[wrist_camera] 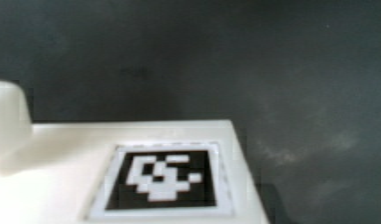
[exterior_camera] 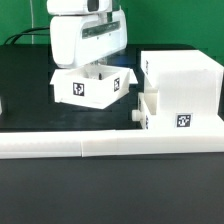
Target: Assemble drawer
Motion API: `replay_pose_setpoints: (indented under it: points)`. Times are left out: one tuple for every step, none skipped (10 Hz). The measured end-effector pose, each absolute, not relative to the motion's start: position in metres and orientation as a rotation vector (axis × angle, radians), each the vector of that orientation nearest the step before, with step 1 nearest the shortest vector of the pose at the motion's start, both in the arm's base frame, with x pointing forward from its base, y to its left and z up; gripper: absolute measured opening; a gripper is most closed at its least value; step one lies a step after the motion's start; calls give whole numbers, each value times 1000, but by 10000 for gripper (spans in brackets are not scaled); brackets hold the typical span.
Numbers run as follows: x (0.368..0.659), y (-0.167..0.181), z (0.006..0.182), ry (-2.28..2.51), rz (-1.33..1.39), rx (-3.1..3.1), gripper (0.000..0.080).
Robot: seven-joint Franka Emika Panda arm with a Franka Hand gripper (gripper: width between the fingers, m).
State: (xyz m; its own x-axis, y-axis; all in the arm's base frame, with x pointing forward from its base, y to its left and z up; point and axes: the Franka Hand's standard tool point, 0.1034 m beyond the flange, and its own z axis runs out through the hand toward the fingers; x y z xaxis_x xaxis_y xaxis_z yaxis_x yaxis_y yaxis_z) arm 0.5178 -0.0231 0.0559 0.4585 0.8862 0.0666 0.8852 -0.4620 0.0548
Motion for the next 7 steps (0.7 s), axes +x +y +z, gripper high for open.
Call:
replay_pose_setpoints:
  points:
    - [521, -22, 57, 1771, 116, 2561, 42]
    - [525, -21, 60, 1868, 98, 2483, 42]
    - [531, -22, 64, 1940, 82, 2423, 42]
    - [532, -24, 65, 2019, 80, 2350, 42]
    - [531, -25, 64, 2087, 72, 2288, 42]
    - [530, -25, 63, 2104, 72, 2272, 42]
    - [530, -25, 63, 2099, 72, 2277, 42]
